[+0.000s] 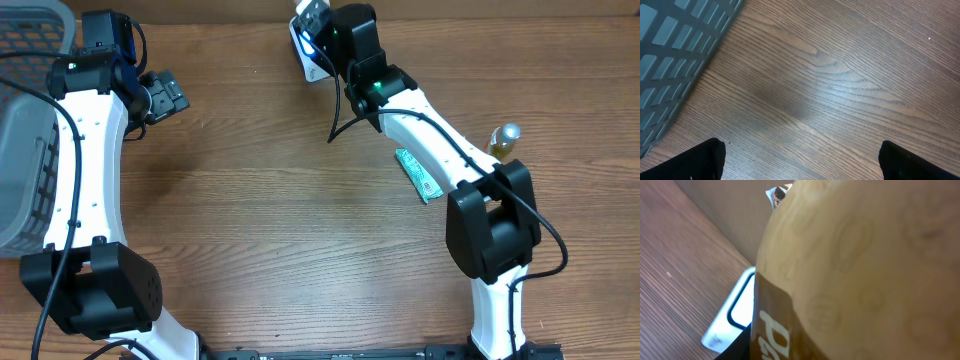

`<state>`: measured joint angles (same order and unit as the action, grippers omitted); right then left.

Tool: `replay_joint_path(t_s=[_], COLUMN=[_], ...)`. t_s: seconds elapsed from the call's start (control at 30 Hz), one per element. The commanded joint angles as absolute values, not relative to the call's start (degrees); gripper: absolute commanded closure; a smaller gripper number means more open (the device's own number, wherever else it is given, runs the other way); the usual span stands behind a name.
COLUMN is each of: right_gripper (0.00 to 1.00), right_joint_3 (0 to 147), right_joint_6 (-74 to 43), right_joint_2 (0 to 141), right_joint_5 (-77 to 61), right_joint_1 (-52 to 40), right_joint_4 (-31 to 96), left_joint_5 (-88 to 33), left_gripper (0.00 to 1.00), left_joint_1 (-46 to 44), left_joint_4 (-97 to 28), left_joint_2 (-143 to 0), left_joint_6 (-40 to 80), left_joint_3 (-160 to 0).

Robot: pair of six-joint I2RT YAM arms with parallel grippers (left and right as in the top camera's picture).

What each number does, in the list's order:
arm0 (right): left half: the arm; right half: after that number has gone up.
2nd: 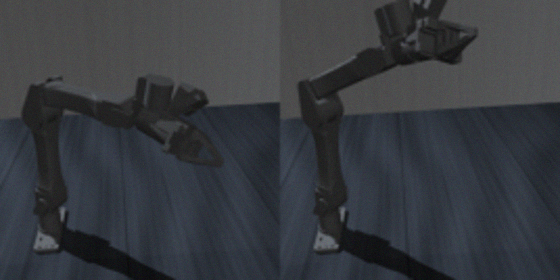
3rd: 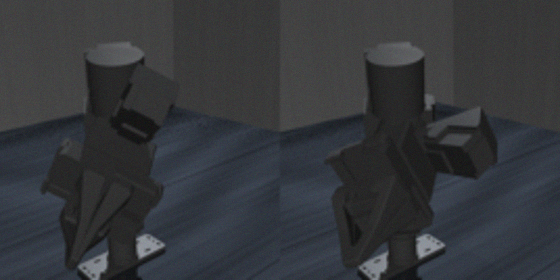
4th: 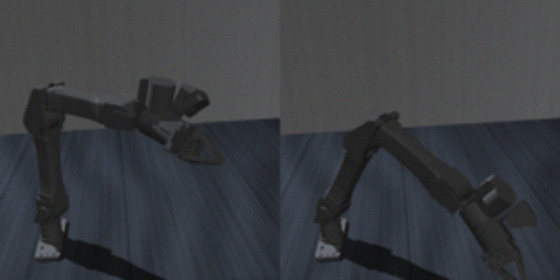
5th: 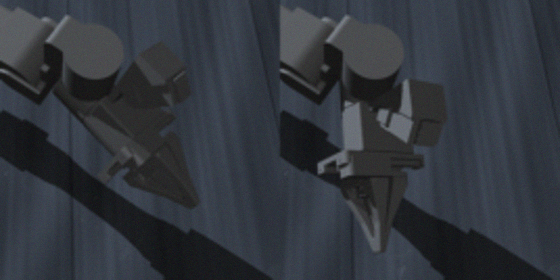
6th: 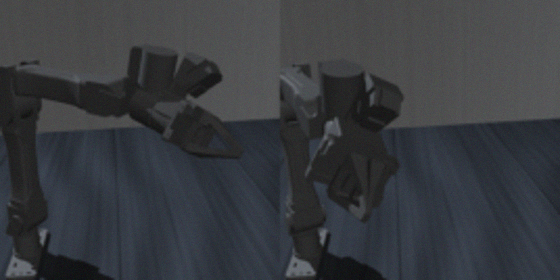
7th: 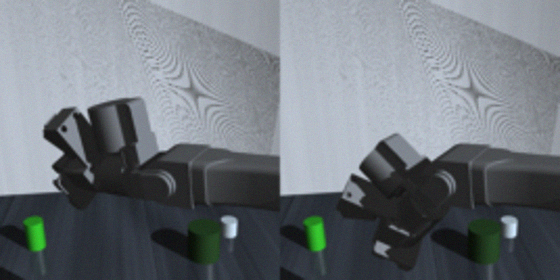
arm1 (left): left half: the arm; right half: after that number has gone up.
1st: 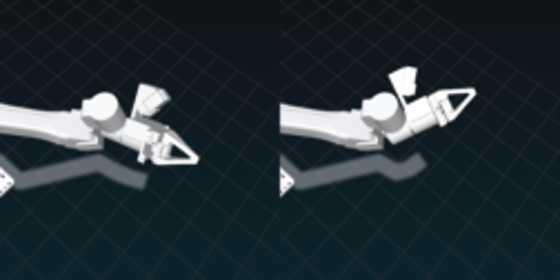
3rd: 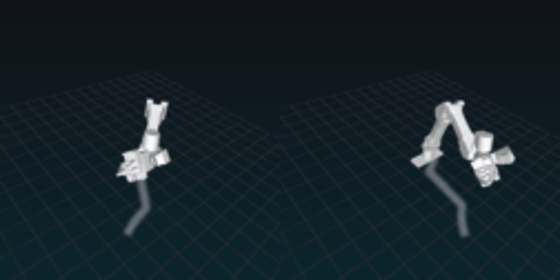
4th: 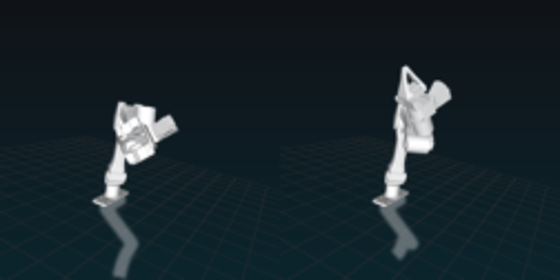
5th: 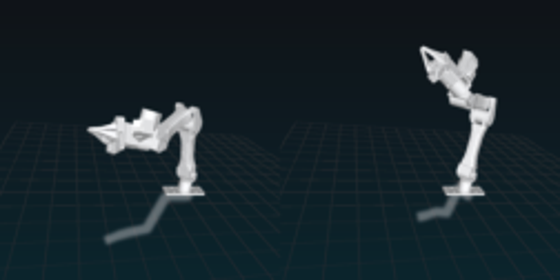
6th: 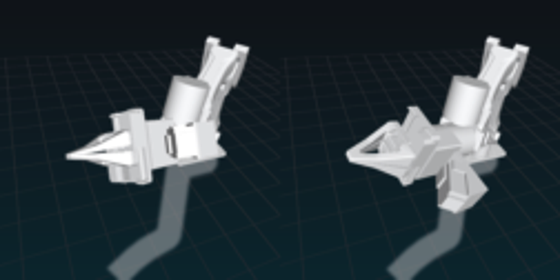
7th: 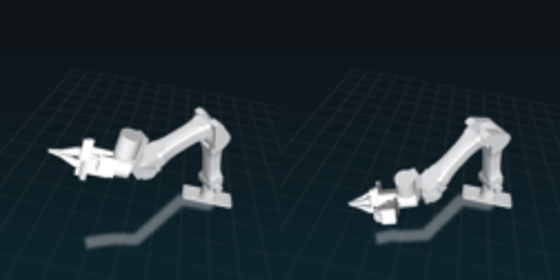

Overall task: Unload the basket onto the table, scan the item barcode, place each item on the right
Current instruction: 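Hold the Pantree bag in front of the scanner window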

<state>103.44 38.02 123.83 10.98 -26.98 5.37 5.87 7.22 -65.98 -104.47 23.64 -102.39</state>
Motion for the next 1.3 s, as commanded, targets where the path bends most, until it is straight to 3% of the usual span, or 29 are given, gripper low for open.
replay_joint_path(t_s=[0.0,0.47,0.6,1.27], right_gripper=[0.67,0.67,0.71,0.69], right_joint_3=[104.6,104.22,104.2,104.22], right_joint_6=[42.54,42.57,45.32,54.11], right_joint_2=[123.98,124.33,124.36,129.03], right_joint_5=[13.69,13.26,13.3,17.63], right_joint_1=[-26.65,-27.05,-27.09,-30.3], right_joint_4=[4.29,4.82,6.63,3.27], left_joint_5=[6.55,6.55,6.55,6.57], left_gripper=[0.0,0.0,0.0,0.0], left_joint_1=[7.11,7.11,6.98,7.01], left_joint_4=[-65.91,-65.91,-65.91,-65.91], left_joint_2=[-103.48,-103.48,-103.48,-103.48], left_joint_6=[23.33,23.33,23.31,23.33], left_joint_3=[-103.35,-103.35,-103.35,-103.35])
